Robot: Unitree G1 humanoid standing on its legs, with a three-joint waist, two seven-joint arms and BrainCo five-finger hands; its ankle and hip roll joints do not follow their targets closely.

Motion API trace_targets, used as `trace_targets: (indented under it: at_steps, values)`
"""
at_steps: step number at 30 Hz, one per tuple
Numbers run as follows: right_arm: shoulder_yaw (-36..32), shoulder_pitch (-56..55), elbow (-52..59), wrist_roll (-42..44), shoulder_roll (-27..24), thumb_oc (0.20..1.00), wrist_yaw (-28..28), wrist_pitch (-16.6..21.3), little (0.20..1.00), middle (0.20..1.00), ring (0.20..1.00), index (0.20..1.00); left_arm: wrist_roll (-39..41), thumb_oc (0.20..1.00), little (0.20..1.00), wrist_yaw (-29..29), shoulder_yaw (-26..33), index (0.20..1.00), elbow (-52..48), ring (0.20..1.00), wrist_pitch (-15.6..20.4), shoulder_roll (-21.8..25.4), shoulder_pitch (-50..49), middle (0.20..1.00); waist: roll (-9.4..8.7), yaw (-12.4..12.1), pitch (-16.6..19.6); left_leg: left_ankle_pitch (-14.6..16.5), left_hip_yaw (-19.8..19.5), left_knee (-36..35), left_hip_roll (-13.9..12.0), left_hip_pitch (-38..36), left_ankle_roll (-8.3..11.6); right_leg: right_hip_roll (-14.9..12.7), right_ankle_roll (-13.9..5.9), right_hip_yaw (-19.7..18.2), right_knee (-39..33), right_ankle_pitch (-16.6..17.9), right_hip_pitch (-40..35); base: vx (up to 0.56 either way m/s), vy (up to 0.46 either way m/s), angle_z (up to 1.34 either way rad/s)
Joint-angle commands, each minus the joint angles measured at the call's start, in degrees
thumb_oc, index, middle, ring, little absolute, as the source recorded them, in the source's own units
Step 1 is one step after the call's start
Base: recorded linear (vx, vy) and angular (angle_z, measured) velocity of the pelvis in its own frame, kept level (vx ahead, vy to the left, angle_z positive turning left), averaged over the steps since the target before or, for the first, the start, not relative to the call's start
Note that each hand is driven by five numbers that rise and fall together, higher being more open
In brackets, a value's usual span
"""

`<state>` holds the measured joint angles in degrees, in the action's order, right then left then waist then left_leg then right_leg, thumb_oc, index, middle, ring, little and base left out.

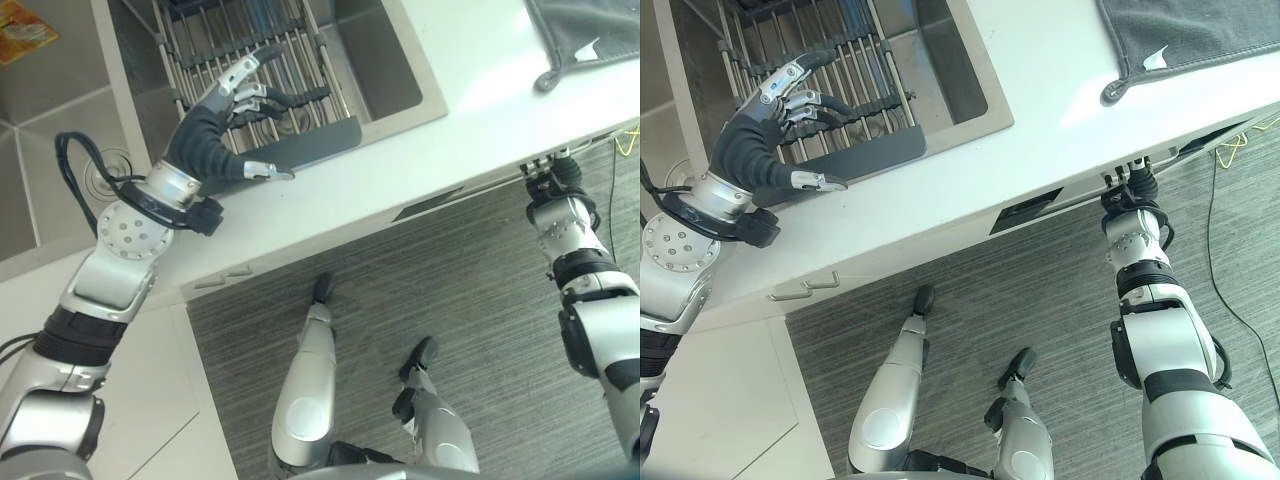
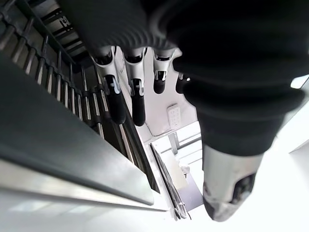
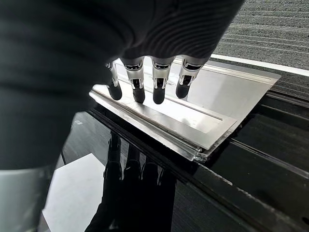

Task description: Place the dishes in the dishwasher.

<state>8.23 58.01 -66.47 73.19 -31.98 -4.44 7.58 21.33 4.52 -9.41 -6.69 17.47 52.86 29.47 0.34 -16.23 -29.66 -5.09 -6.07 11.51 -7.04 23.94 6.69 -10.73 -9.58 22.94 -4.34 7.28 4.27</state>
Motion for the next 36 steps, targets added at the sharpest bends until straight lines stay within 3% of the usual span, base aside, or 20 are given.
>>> trace_targets:
  at_steps: [1, 6, 8, 9, 13, 18, 23, 31, 34, 36]
  values:
    - [3.12, 6.47, 10.61, -3.46, 3.34, 1.000, 6.48, 4.59, 1.000, 1.000, 1.000, 1.000, -0.96, 1.000, 1.000, -2.96, 0.96, 1.000, -3.91, 1.000, 3.05, 0.33, -3.47, 1.000, -4.52, -4.02, 9.59, 3.64, 4.40, 0.27, 0.07, -2.24, 0.83, -5.70, -1.97, -3.70, 3.11, -3.99, -8.42, 0.00, -0.038, 0.00]
    - [1.98, -4.47, 12.89, -5.91, 6.67, 1.000, 9.12, 3.91, 1.000, 1.000, 1.000, 1.000, -3.66, 1.000, 1.000, -5.32, 2.65, 1.000, -4.14, 1.000, 2.86, -2.48, -6.27, 1.000, -4.72, -2.95, 12.41, 2.97, 3.66, -1.01, -0.29, -4.74, 0.89, -4.88, -1.66, -4.72, 3.59, -5.68, -10.28, 0.01, -0.003, 0.01]
    - [2.51, -10.36, 15.64, -9.37, 8.35, 1.000, 9.00, 2.57, 1.000, 1.000, 1.000, 1.000, -5.48, 1.000, 1.000, -6.63, 3.60, 1.000, -5.20, 1.000, 2.13, -4.39, -8.71, 1.000, -4.70, -2.23, 13.89, 2.64, 3.33, -2.00, -0.71, -6.43, 0.95, -4.50, -1.54, -5.27, 3.88, -6.42, -10.94, 0.04, 0.014, 0.06]
    - [3.52, -15.11, 17.24, -15.92, 8.51, 1.000, 7.57, 0.22, 1.000, 1.000, 1.000, 1.000, -6.85, 1.000, 1.000, -7.11, 4.84, 1.000, -5.89, 1.000, 1.93, -5.79, -11.29, 1.000, -4.76, -1.65, 15.29, 2.24, 3.14, -3.20, -1.13, -8.04, 0.98, -4.22, -1.51, -5.66, 3.98, -7.07, -11.50, 0.06, 0.018, 0.09]
    - [3.81, -21.47, 19.54, -17.57, 7.73, 1.000, 7.05, -3.07, 1.000, 1.000, 1.000, 1.000, -8.86, 1.000, 1.000, -8.15, 7.61, 1.000, -6.92, 1.000, 0.71, -7.83, -15.87, 1.000, -4.37, -0.57, 18.22, 0.64, 3.03, -6.70, -2.34, -11.54, 1.30, -3.55, -1.35, -5.62, 4.33, -8.59, -12.80, 0.04, 0.051, 0.07]
    - [1.05, -25.07, 15.45, -16.73, 8.63, 1.000, 7.76, -4.45, 1.000, 1.000, 1.000, 1.000, -10.59, 1.000, 1.000, -11.25, 10.28, 1.000, -6.45, 1.000, 1.09, -9.98, -19.04, 1.000, -2.96, -0.61, 20.53, -1.18, 1.82, -11.11, -3.02, -15.73, 1.65, -1.93, 0.24, -4.31, 5.86, -10.95, -14.46, -0.03, 0.037, 0.13]
    - [-2.72, -31.18, 9.04, -14.55, 9.00, 1.000, 10.56, -5.08, 1.000, 1.000, 1.000, 1.000, -10.40, 1.000, 1.000, -18.14, 15.12, 1.000, -4.13, 1.000, 3.46, -11.42, -23.71, 1.000, -1.38, -1.20, 22.27, -3.29, -1.13, -13.81, -2.83, -17.96, 1.97, 0.93, 3.28, -3.32, 7.36, -12.64, -15.23, -0.10, -0.003, 0.29]
    - [-3.33, -38.68, 3.21, -15.41, 13.70, 1.000, 12.28, -3.37, 1.000, 1.000, 1.000, 1.000, -2.96, 1.000, 1.000, -21.33, 22.17, 1.000, 2.52, 1.000, 5.21, -17.25, -33.38, 1.000, 0.70, -3.55, 21.59, -10.82, -6.23, -12.90, -1.26, -17.78, 2.84, 6.07, 7.88, -1.89, 9.83, -15.80, -16.02, -0.10, -0.017, 0.64]
    - [-2.23, -40.04, 1.65, -16.21, 14.94, 1.000, 13.32, -2.46, 1.000, 1.000, 1.000, 1.000, -1.42, 1.000, 1.000, -18.96, 23.82, 1.000, 7.04, 1.000, 6.57, -19.23, -36.90, 1.000, 1.42, -4.12, 20.89, -15.19, -3.99, -14.29, -1.33, -17.04, 3.76, 7.99, 8.60, -0.39, 9.06, -15.88, -17.51, -0.05, -0.052, 0.85]
    - [-2.52, -41.56, 1.16, -15.60, 14.73, 1.000, 12.96, -1.74, 1.000, 1.000, 1.000, 1.000, 1.14, 1.000, 1.000, -16.59, 23.79, 1.000, 10.96, 1.000, 6.67, -20.15, -37.97, 1.000, 1.82, -4.02, 20.37, -17.96, -0.06, -15.08, -1.28, -15.52, 4.43, 8.78, 8.46, 1.34, 7.85, -15.17, -18.98, -0.08, -0.061, 0.73]
